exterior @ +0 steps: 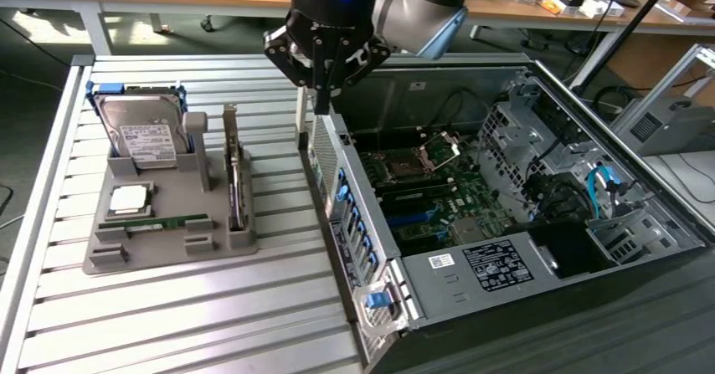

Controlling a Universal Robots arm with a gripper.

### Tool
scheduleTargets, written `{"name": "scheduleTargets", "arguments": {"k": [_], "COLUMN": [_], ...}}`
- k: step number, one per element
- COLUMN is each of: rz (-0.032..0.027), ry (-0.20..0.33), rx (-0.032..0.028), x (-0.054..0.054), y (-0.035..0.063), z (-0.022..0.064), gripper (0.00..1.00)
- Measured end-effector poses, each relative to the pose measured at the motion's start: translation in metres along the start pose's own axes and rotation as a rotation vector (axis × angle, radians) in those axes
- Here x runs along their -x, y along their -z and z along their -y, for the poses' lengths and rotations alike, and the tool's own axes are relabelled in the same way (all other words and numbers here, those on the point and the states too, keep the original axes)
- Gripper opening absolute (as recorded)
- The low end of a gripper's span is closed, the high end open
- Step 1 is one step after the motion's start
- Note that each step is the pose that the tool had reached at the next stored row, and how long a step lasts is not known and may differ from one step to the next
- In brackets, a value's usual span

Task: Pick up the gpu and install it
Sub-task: 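Reach for the gpu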

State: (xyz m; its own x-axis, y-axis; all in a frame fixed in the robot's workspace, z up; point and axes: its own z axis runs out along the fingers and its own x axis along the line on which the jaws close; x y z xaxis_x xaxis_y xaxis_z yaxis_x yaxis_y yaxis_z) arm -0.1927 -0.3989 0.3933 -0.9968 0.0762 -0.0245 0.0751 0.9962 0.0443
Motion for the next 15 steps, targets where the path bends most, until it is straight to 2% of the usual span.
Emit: {"name": "scheduleTargets", "arguments": {"k": [15], "rz": [0.0], "ry": [0.0], "rx": [0.0], "x": [-0.012], "y": [0.0003], "z": [0.0009], "gripper": [0.11]}}
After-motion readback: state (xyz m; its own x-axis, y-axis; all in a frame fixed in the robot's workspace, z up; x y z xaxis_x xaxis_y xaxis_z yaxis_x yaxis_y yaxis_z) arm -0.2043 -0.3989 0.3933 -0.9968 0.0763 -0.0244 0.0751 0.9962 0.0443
